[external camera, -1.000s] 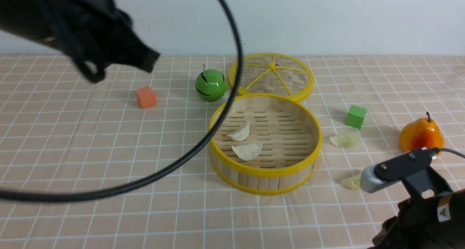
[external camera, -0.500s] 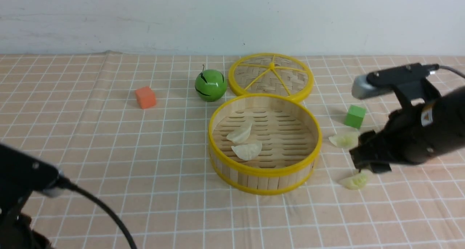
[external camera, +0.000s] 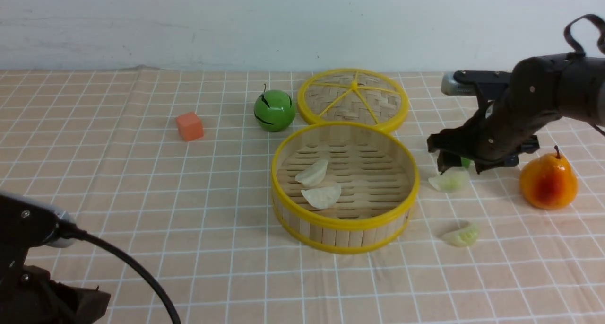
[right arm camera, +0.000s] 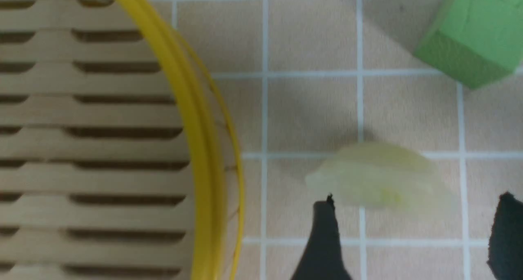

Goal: Put the dumplings into the steamer on the table with the brown tablecloth.
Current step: 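Reach for and grasp a dumpling lying on the table beside the steamer, then place the dumpling in the bamboo steamer basket with the right gripper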

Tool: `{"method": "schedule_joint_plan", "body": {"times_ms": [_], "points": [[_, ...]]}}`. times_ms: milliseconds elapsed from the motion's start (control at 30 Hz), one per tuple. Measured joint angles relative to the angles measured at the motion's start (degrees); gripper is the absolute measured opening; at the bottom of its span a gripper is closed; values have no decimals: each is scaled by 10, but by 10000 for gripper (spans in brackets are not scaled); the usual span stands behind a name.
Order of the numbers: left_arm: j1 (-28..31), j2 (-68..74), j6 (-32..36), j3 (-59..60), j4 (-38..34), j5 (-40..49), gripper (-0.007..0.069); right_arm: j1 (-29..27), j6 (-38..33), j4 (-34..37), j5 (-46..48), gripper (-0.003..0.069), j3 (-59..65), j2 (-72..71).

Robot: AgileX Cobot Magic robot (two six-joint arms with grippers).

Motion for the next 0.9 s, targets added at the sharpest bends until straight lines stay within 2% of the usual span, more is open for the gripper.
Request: {"method": "schedule_joint_plan", "body": {"times_ms": [200,333,367,467,500,800,900], "points": [[0,0,0,0,0,-6,-14,-8,0,3,-4,503,-50,69],[0,0,0,0,0,-6,-14,-7,1,20,-3,442,-60,89],[0,0,0,0,0,-7,-14,-7,1,21,6,382,-63,89],[0,0,0,0,0,-9,-14,-7,0,24,16,279,-65,89],[0,0,0,0,0,-9,-14,-7,-3,25,18,265,-66,89],[0,0,0,0,1,-13,-13,-7,-30,35,90,265,-83,52],[0,0,0,0,1,-16,-13,-2,-81,112,101,264,-106,1]]}}
